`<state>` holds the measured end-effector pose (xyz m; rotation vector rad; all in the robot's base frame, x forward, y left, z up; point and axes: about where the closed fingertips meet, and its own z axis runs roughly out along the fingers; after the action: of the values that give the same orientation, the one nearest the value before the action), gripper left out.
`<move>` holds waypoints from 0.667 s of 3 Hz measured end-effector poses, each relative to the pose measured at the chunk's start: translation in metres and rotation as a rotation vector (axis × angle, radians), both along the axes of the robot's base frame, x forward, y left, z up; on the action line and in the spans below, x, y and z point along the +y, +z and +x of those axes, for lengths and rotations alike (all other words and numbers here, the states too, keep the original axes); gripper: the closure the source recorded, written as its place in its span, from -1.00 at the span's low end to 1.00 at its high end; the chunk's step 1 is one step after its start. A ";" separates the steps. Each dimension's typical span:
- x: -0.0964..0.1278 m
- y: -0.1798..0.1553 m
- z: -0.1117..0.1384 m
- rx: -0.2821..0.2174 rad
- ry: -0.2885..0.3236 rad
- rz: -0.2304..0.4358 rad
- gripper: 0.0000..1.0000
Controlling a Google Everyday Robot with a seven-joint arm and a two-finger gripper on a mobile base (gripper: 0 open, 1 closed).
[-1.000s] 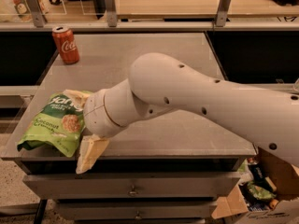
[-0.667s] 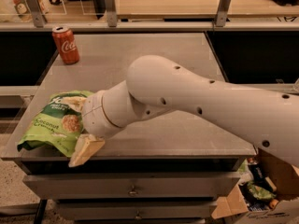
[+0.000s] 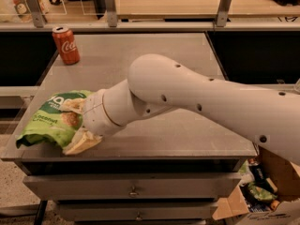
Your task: Move green rice chip bag near coke can
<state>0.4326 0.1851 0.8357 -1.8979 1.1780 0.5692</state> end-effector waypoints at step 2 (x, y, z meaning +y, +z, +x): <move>-0.020 0.022 0.002 0.027 -0.012 0.032 1.00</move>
Offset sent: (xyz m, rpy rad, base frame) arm 0.0094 -0.0446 0.0420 0.0786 0.0365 -0.0353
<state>0.4349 0.1655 0.8573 -1.8605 1.1900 0.6060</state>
